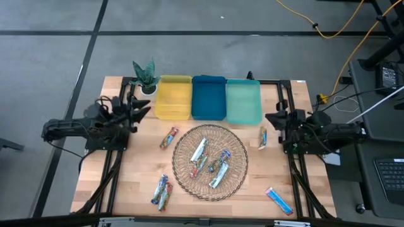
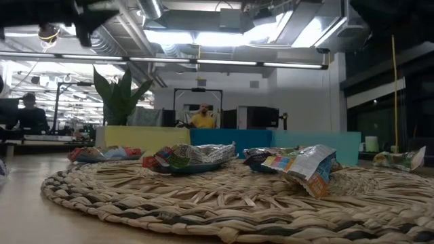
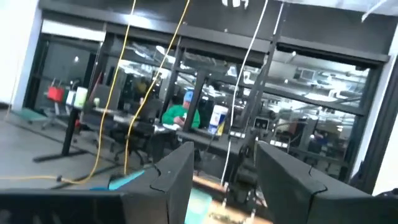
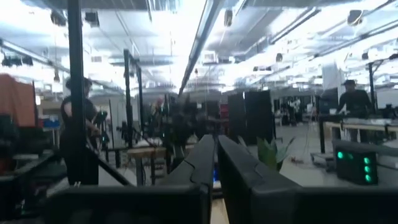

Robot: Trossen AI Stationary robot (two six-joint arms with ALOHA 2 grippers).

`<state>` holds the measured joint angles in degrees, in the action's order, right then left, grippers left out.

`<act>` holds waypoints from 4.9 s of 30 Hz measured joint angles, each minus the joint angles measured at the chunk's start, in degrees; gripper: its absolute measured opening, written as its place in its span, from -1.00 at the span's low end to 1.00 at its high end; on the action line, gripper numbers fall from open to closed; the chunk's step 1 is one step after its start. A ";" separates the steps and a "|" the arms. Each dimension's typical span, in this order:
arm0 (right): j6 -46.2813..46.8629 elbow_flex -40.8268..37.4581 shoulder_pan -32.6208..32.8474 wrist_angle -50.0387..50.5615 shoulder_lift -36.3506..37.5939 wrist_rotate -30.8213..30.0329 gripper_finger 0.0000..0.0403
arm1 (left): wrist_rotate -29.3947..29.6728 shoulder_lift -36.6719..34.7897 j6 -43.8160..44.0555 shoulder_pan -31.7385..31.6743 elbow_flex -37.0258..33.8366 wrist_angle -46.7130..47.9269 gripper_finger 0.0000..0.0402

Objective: Pick and place Granola Bars by type
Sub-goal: Put the red granola bar into the yellow bin

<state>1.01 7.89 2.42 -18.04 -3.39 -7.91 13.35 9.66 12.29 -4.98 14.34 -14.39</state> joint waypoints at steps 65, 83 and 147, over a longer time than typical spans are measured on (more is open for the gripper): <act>-5.74 35.40 0.00 32.71 -31.00 -6.02 -0.87 | -12.40 77.18 16.04 1.99 40.97 62.60 -0.20; -5.67 35.40 0.01 32.71 -30.98 -6.02 -0.87 | -5.95 87.55 16.03 2.00 40.97 62.03 0.21; -5.76 35.40 0.02 32.47 -31.03 -6.02 -0.87 | -8.33 49.51 15.19 2.31 41.05 38.36 -0.84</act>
<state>-4.75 43.29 2.44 14.44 -34.41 -13.93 5.03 59.18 27.48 -2.67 55.40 23.97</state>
